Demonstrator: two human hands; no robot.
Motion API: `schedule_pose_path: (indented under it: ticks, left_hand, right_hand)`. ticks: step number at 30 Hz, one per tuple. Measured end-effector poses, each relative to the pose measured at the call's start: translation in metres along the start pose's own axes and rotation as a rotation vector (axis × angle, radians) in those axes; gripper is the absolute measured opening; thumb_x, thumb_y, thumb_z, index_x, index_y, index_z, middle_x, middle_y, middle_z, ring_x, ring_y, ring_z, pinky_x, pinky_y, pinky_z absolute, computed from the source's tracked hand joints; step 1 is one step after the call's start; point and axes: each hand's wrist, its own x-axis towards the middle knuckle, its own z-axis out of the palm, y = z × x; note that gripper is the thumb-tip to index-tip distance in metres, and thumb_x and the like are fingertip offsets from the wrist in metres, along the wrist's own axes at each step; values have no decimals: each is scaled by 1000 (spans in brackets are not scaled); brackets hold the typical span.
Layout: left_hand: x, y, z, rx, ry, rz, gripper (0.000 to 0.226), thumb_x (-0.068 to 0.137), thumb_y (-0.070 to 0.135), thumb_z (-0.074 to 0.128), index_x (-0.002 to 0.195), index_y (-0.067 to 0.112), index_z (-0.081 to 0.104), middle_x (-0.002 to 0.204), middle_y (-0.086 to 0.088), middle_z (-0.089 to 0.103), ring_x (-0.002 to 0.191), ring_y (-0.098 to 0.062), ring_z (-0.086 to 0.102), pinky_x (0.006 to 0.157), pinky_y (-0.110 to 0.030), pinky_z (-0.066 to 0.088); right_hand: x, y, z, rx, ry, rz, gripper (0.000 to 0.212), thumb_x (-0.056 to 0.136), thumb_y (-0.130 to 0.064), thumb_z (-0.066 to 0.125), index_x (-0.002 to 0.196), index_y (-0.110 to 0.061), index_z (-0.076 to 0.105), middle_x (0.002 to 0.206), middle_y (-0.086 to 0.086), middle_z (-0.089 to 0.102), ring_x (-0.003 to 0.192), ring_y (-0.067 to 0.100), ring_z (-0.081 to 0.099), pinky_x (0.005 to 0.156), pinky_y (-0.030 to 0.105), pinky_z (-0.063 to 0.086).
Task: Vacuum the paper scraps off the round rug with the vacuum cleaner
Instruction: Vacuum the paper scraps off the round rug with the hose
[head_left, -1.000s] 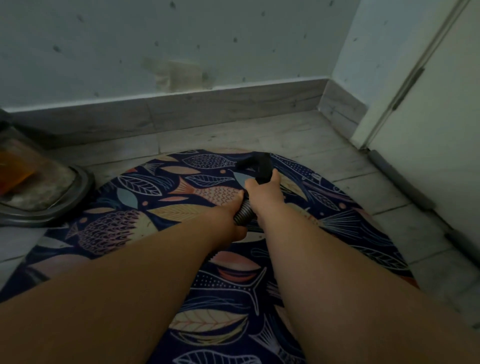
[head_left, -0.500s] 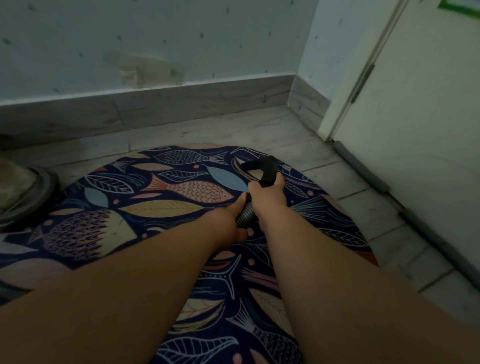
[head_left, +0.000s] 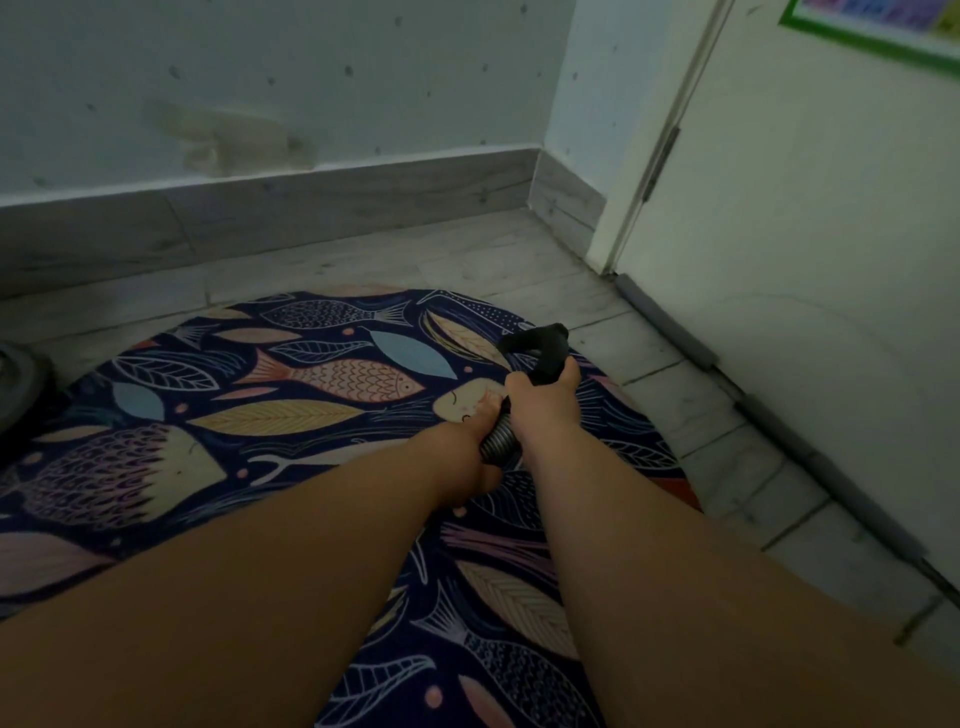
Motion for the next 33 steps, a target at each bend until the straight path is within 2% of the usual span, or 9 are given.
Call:
schedule_pose_path:
  ticks: [6,11,14,20,25,27,29,31,33]
  left_hand:
    - [13,20,10,27,-29,12,86,92,30,57,148,42,-7,148,-16,33,122,-34,48,99,-34,43]
    - [17,27,12,59,-29,10,88,93,27,56,147,40,-12,141,-16,43,112,-32,57,93,-33,46]
    - [20,25,10,65,-32,-10,90,93,26,56,146,42,-14,139,-17,45,109,-31,57,92,-38,50]
    - [28,15,5,76,49,-36,89,92,31,56,147,40,-13,137,-14,47,112,-29,54,95,-35,48]
    - [36,-4,-8,83,80,-64,92,91,30,56,147,37,-16,137,-15,47,114,-29,53,89,-30,42]
    - [38,-15,-14,64,100,-88,94,90,30,57,147,36,-17,141,-14,44,116,-29,52,91,-31,41]
    - [38,-27,-21,46,123,-109,95,89,31,58,147,36,-17,137,-15,48,114,-29,53,88,-30,41]
    - [36,-37,-27,42,141,-134,95,89,31,58,148,36,-16,134,-15,51,113,-29,53,85,-29,40]
    - [32,-48,-32,42,156,-160,94,89,30,58,148,35,-16,133,-15,51,114,-30,53,89,-32,42]
  right_hand:
    - [8,7,-25,18,71,20,82,97,-26,53,159,-35,-1,147,19,43,101,33,53,76,39,43]
    - [14,13,-30,66,51,22,84,96,-27,54,158,-37,-2,144,18,45,81,24,48,73,38,43]
    - [18,15,-28,86,22,11,84,96,-27,53,158,-37,-3,146,16,43,73,20,43,72,37,41]
    - [30,6,-11,93,-26,-18,86,94,-28,55,157,-40,-2,146,15,44,94,30,53,76,42,50]
    - [37,-6,14,98,-108,-31,86,96,-27,55,156,-42,-4,145,14,42,92,30,53,69,43,53]
    - [36,-14,29,101,-145,-32,87,95,-29,57,155,-46,-4,147,12,41,98,34,55,76,51,57]
    - [35,-21,45,76,-168,-44,88,93,-30,57,154,-47,-5,147,13,42,105,36,57,87,58,55]
    - [35,-25,58,41,-198,-58,86,95,-31,55,155,-44,-5,147,14,41,102,33,55,91,55,53]
    - [35,-28,70,14,-225,-75,84,97,-29,53,157,-41,-4,147,14,41,96,29,50,88,48,52]
